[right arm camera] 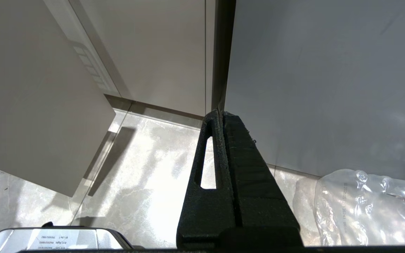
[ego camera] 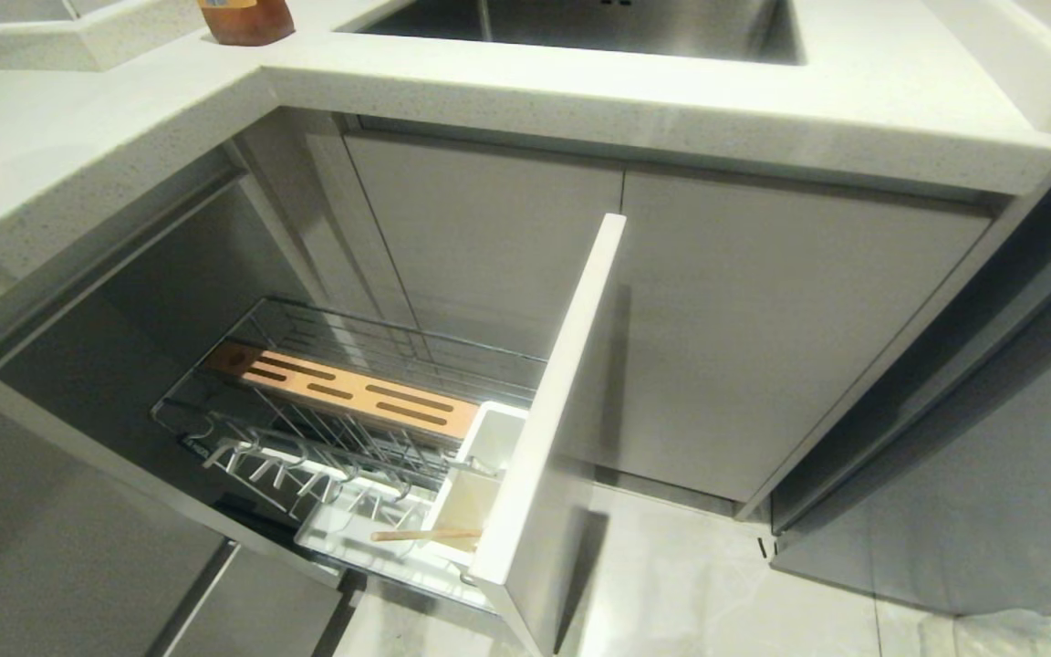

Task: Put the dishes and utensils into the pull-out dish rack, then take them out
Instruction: Pick up the chopsticks and place it in the cupboard

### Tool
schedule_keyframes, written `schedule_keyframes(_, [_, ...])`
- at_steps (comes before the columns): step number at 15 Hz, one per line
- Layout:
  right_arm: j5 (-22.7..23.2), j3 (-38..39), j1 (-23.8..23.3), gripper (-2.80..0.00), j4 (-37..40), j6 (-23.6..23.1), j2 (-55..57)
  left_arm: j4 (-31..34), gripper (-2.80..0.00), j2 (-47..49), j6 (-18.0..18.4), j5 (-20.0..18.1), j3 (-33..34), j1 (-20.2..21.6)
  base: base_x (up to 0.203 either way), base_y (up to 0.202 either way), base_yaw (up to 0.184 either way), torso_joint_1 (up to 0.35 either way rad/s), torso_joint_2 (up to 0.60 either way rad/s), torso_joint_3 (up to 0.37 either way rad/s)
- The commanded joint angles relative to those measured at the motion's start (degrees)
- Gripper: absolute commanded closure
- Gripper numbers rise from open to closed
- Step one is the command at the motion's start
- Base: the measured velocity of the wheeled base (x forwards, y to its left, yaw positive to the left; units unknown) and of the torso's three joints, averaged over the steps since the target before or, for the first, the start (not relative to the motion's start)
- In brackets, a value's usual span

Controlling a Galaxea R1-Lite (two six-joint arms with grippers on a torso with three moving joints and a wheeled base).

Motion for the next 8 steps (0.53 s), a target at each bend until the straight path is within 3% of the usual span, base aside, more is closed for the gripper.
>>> schedule_keyframes(1, [0.0, 0.0, 0.0, 0.00, 0.0, 0.0, 0.0, 1.0, -2.80, 0.9, -0.2, 0.3, -0.1, 0.0, 0.000, 0.000, 0.000, 0.000, 0.00, 0.000])
schedule_keyframes(8, [0.0, 0.0, 0.0, 0.00, 0.0, 0.0, 0.0, 0.8, -2.80, 2.3, 0.1, 0.5, -0.1, 0.0, 0.000, 0.000, 0.000, 0.000, 0.00, 0.000])
